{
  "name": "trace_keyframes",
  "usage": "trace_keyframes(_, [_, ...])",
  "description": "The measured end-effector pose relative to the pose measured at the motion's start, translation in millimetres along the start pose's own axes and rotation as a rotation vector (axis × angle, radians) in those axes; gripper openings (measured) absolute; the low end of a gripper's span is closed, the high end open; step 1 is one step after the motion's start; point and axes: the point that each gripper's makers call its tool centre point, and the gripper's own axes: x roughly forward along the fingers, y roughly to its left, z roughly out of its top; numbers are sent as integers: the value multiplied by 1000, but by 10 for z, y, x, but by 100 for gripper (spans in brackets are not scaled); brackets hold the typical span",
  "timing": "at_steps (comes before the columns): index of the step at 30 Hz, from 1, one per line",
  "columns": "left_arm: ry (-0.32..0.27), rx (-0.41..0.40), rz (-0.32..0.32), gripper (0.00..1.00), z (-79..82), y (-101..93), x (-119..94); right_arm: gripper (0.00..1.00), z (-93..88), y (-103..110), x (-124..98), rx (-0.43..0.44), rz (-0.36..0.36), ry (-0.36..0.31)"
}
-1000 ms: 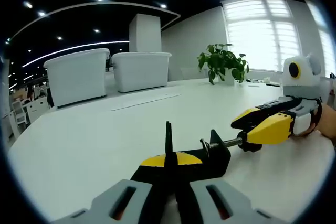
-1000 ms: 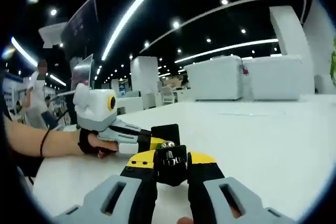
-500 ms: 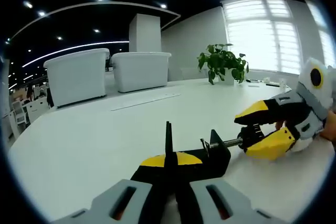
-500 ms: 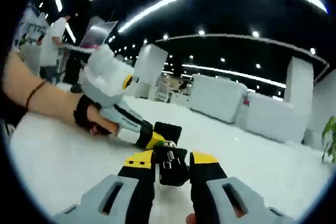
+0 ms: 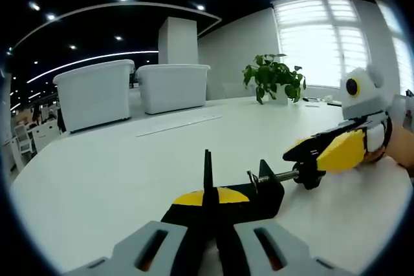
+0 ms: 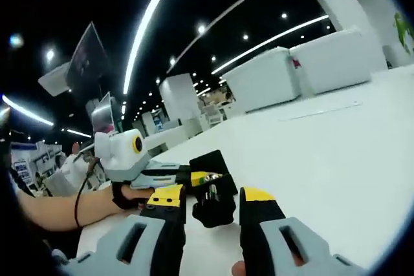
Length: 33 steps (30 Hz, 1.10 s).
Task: Clamp the fixed fixture on the desktop, loosen the retaining clip, secure it to the edge of the desk, and tighten the retaining clip.
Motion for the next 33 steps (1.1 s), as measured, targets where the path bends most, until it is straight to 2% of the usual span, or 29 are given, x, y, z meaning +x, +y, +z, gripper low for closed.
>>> trace_keyframes(1, [-1,-1,1,5,4,4,5,28,13,54,15,16,29,-8])
trace_keyframes(8, [0,-1,3,5,13,47,46,26,-22,165,3,-45,21,-11])
trace_keyframes(10, [0,-1,4,5,18,63,62,25,-4,190,-12,-124,15,-30])
trace_keyframes(11, [0,-1,5,5,16,66,66,25,-5,226,-24,-214,3,-40])
trace_keyframes(16, [1,-4,14,5,19,82,57,25,-35,362,-34,-523,-64,-55])
trace_keyframes(17, [1,-5,16,5,20,99,72,25,-41,383,-39,-557,-71,-55])
trace_keyframes(18, [1,-6,18,5,22,105,75,25,2,302,-18,-597,-80,-53])
trace_keyframes(20, [1,-6,19,5,23,104,74,26,-9,343,-28,-686,-95,-51])
trace_keyframes(22, [1,-6,21,5,19,100,66,26,-23,377,-36,-736,-107,-52])
trace_keyframes(24, [1,-6,22,5,21,100,63,26,4,312,-13,-807,-122,-45])
trace_keyframes(26, [1,-7,24,5,19,102,57,26,-12,330,-5,-826,-130,-43])
trace_keyframes(29, [1,-7,25,5,13,99,49,26,22,271,20,-799,-123,-44])
trace_keyframes(30, [0,-6,26,5,11,96,43,26,17,270,19,-768,-118,-44])
trace_keyframes(33, [0,-4,21,5,5,70,27,30,12,275,1,-569,-80,-50])
